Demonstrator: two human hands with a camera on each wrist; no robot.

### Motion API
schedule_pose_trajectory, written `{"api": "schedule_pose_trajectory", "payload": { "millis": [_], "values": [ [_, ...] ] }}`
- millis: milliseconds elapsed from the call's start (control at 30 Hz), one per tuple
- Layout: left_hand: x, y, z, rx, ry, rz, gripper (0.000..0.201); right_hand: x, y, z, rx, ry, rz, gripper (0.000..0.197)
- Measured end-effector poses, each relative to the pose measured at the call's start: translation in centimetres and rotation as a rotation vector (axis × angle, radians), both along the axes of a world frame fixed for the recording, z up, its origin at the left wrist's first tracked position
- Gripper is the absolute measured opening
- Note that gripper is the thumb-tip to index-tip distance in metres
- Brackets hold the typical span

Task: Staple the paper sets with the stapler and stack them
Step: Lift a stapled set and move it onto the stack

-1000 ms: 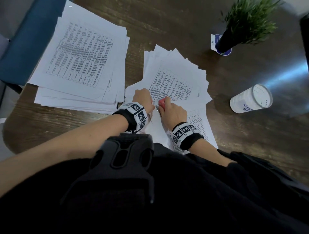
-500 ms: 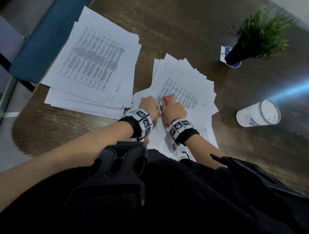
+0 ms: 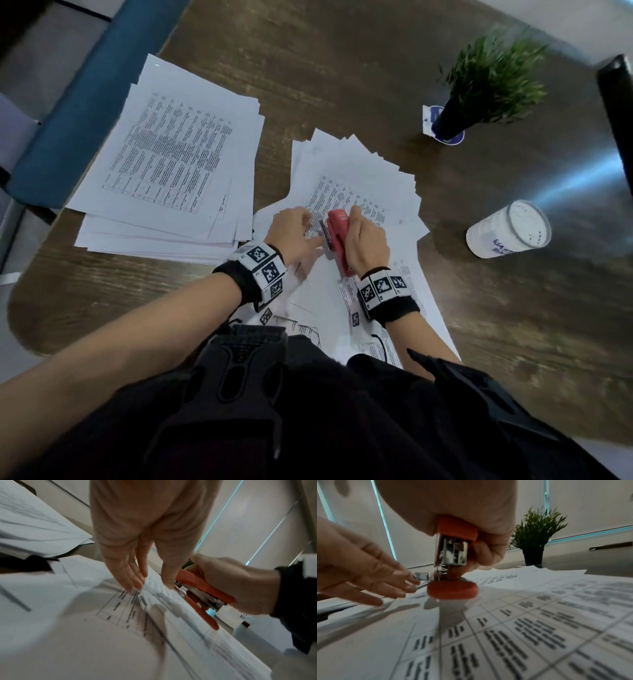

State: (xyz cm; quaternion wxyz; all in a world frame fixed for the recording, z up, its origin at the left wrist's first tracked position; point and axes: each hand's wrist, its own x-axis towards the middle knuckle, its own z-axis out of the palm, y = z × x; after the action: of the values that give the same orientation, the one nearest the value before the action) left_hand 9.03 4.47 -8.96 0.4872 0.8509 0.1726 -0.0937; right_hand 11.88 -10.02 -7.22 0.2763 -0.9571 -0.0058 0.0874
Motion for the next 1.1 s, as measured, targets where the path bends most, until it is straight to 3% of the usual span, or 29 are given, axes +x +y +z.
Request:
{"api": "schedule_pose_trajectory", "payload": {
  "millis": [133, 300, 533, 700, 867, 1033, 1100],
  "values": [
    [-0.3, -1.5, 1.3, -0.104, 0.001, -0.045, 0.071, -0.9, -1.0, 0.6, 0.052, -0.08, -0.055, 0.061],
    [-0.7, -3.0, 1.7, 0.006, 0.049, -0.216, 0.032, -2.2, -2.0, 0.7, 0.036, -0.08, -0.065, 0.064],
    [-0.5, -4.1, 0.7, -0.082, 0.234, -0.282, 0.028, -3.9, -4.5, 0.4, -0.104, -0.102, 0.046, 0.055],
    [-0.5, -6.0, 0.5, -0.137, 0.289, -0.293, 0.021, -4.3, -6.8, 0.6, -0.224, -0.114, 0.095, 0.059],
    [0.5, -8.3, 0.8, -0.145, 0.3, -0.311, 0.016, -3.7, -9.0, 1.1, -0.158, -0.105, 0.059, 0.06],
    [0.9, -9.5, 2.2, -0.394, 0.333, -0.204, 0.003, -2.9, -11.9, 1.7, -0.128, -0.11, 0.016, 0.058],
    [0.9, -10.1, 2.6, -0.449, 0.372, -0.129, 0.01, -2.8, -12.9, 1.7, -0.116, -0.103, -0.016, 0.06]
  ]
}}
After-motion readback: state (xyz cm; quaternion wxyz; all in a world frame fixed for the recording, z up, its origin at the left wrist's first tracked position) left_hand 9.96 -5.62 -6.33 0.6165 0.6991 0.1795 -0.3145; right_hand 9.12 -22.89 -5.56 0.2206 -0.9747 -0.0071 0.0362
